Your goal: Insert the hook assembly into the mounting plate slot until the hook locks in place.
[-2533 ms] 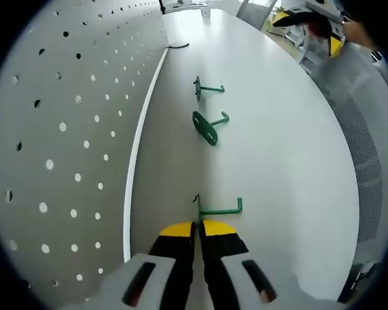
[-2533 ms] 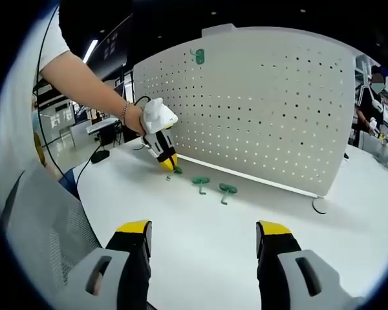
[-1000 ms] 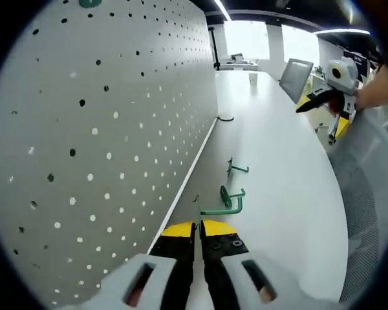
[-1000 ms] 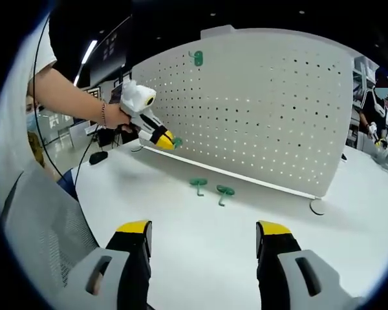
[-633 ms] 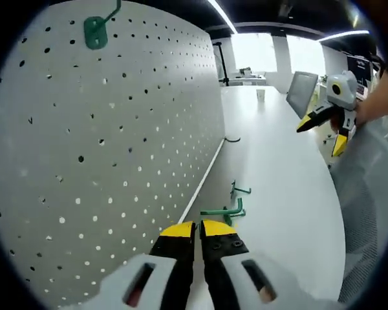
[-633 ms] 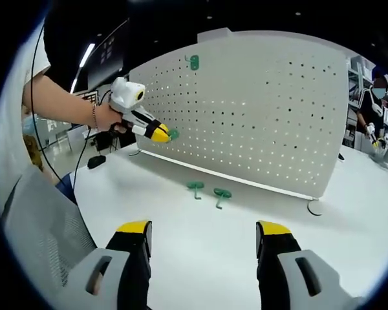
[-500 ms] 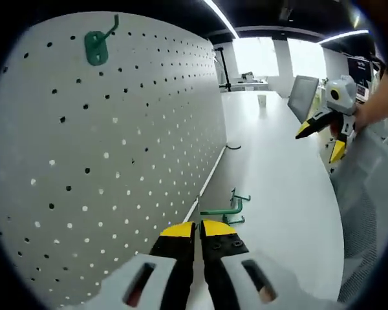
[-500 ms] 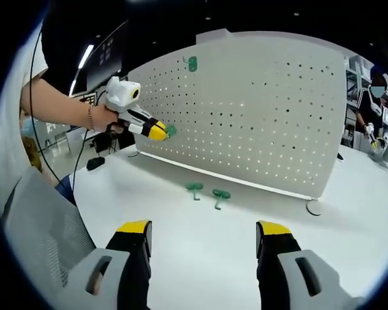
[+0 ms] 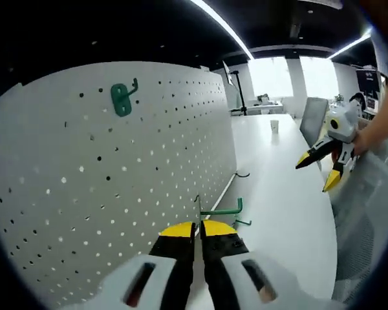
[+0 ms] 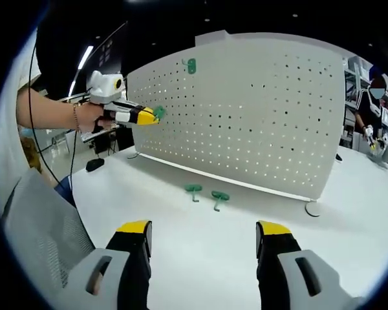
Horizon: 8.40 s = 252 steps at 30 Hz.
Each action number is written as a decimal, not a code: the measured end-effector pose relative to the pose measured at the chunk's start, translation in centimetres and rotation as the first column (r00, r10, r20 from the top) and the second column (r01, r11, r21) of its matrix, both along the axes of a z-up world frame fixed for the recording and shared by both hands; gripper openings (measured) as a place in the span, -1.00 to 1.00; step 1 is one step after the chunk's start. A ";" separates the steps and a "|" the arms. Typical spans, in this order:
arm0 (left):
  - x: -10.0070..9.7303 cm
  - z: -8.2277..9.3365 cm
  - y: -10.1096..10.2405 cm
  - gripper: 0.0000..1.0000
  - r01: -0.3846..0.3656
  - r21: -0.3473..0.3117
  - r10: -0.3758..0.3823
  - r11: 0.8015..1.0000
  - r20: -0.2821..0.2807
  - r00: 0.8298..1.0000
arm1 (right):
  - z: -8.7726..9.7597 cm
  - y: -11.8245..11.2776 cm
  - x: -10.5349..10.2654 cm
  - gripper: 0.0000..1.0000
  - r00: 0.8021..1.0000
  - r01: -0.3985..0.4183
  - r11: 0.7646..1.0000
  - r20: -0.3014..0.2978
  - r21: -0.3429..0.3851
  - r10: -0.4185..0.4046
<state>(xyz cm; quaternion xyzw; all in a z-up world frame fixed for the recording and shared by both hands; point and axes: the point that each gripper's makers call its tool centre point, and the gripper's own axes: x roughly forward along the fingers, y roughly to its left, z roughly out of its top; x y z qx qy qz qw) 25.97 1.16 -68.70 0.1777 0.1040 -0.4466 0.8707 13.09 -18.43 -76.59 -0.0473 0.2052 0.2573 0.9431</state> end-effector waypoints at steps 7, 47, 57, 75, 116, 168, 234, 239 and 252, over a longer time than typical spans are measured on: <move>-1.1 2.2 0.5 -0.93 -0.040 -0.073 0.043 0.996 0.044 0.998 | 0.0 0.1 0.0 0.25 1.000 -0.006 1.000 0.003 -0.001 0.006; -4.8 6.6 2.3 -0.92 -0.138 -0.290 0.174 0.947 0.103 0.979 | 3.0 0.5 0.3 0.25 0.995 -0.014 0.999 0.103 0.046 0.009; -4.8 6.4 2.4 -0.92 -0.140 -0.284 0.175 0.949 0.102 0.979 | 8.3 2.6 -0.5 0.25 0.942 -0.132 0.983 0.323 0.127 0.085; -5.1 6.3 2.1 -0.92 -0.140 -0.288 0.173 0.948 0.095 0.980 | 10.9 7.3 0.8 0.19 0.917 -0.246 0.958 0.354 0.145 0.182; -5.6 6.8 1.3 -0.92 -0.135 -0.305 0.173 0.943 0.104 0.979 | 14.7 15.4 3.6 0.09 0.878 -0.389 0.877 0.401 0.281 0.261; -6.0 7.3 0.8 -0.92 -0.143 -0.330 0.187 0.933 0.106 0.977 | 16.3 19.6 6.0 -0.61 0.913 -0.384 0.767 0.334 0.514 0.233; -5.7 6.1 0.9 0.23 -0.185 -0.315 0.213 0.931 0.058 0.975 | 16.2 19.4 6.2 -1.00 0.943 -0.323 0.737 0.272 0.593 0.194; -5.6 5.5 1.0 0.51 -0.203 -0.308 0.224 0.930 0.037 0.974 | 16.1 19.5 6.2 -1.00 0.944 -0.320 0.739 0.266 0.593 0.196; -5.5 5.1 1.2 0.52 -0.216 -0.301 0.235 0.929 0.027 0.972 | 17.0 17.9 7.5 -0.99 0.921 -0.225 0.936 0.374 0.271 0.113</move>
